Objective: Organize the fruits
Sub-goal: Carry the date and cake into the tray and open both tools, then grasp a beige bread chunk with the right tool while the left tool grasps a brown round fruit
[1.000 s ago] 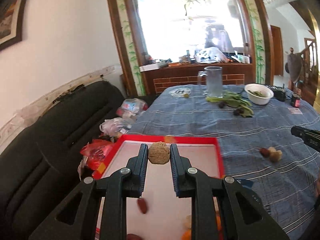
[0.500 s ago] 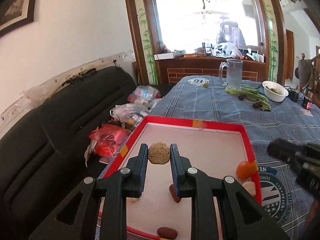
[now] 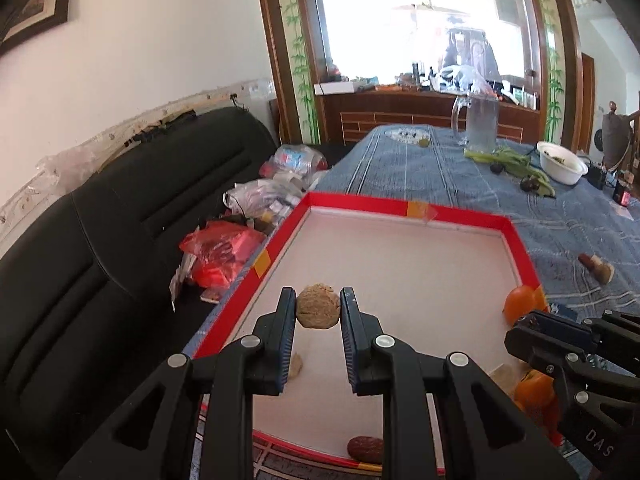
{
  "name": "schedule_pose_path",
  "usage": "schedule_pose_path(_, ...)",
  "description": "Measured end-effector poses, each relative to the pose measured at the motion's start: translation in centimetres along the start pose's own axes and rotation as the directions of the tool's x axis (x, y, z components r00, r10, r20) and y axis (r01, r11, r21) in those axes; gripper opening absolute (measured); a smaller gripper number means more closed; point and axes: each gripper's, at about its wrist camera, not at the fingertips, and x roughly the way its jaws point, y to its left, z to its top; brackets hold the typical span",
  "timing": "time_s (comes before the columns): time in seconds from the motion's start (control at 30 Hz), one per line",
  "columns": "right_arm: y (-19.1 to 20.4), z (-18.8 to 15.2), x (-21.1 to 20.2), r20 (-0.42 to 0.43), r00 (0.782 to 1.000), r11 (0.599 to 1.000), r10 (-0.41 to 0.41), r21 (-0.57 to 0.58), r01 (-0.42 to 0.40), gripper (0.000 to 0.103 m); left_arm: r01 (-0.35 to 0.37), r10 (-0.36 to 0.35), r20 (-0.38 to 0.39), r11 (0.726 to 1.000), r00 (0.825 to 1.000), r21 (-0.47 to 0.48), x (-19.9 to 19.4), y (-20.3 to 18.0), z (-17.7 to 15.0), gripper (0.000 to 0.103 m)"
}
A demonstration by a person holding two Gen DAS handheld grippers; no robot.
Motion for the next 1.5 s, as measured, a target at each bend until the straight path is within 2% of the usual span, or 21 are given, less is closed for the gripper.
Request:
schedule_pose_path(0.27,1.3,-0.5,1.1,-0.035,0.999,0.999,0.019,-0.033,-0.02,0.02,0.008,-0.008,-0.041,1.0,0.999,0.01,1.1,-0.1,-0.8,0.021)
schedule_pose_path(0.57,0.7,-0.6,2.4,-0.1,0.992,0.997,0.071,0.013,-0.07,0.021,0.009,-0.005,-0.085,0.999,0.996,0.048,2.1,-0.9,-1.4,0.021)
schedule_pose_path(0.8,0.4,-0.7,2.7,-0.115,0.99,0.996,0.088,0.04,-0.084,0.021,-0.002,0.009,-0.107,0.998,0.994,0.066,2.5,-1.5,-1.6,0.021)
schedule_pose_path(0.83,0.3,-0.7,2.7,-0.114,0.989,0.995,0.09,0.043,-0.086,0.021,-0.003,0.011,-0.109,0.998,0.994,0.07,2.5,-1.6,-1.6,0.023)
schedule_pose_path(0.9,0.2,-0.7,2.8,-0.116,0.989,0.995,0.092,0.048,-0.087,0.021,-0.009,0.018,-0.111,0.997,0.994,0.073,2.5,-1.7,-1.5,0.037)
schedule_pose_path(0.93,0.2,-0.7,2.8,-0.116,0.989,0.995,0.093,0.048,-0.088,0.021,-0.015,0.022,-0.109,0.997,0.994,0.072,2.5,-1.7,-1.4,0.048)
schedule_pose_path(0.97,0.3,-0.7,2.7,-0.117,0.989,0.995,0.089,0.044,-0.084,0.022,-0.02,0.027,-0.103,0.997,0.994,0.07,2.3,-1.7,-1.4,0.053)
schedule_pose_path(1.0,0.4,-0.8,2.7,-0.118,0.989,0.996,0.085,0.038,-0.081,0.028,-0.024,0.031,-0.099,0.997,0.995,0.07,2.2,-1.7,-1.3,0.054)
schedule_pose_path(1.03,0.4,-0.8,2.6,-0.116,0.99,0.996,0.083,0.034,-0.079,0.039,-0.028,0.034,-0.098,0.997,0.995,0.068,2.1,-1.7,-1.2,0.059)
schedule_pose_path(1.07,0.4,-0.8,2.4,-0.11,0.99,0.996,0.083,0.034,-0.08,0.042,-0.03,0.036,-0.097,0.997,0.995,0.066,2.0,-1.7,-1.1,0.065)
schedule_pose_path(1.2,-0.3,-0.4,0.8,-0.057,0.993,0.994,0.104,0.052,-0.101,0.043,-0.035,0.041,-0.086,0.997,0.995,0.071,1.4,-2.1,-1.0,0.068)
schedule_pose_path(1.3,-1.5,0.0,-1.1,0.001,0.996,0.994,0.088,0.057,-0.088,0.044,-0.035,0.042,-0.08,0.996,0.996,0.086,1.1,-2.8,-1.0,0.069)
schedule_pose_path(1.5,-7.2,0.0,-5.1,0.069,0.997,0.994,-0.033,0.108,0.025,0.046,-0.024,0.031,-0.059,0.992,0.998,0.122,-0.1,-4.5,-0.7,0.073)
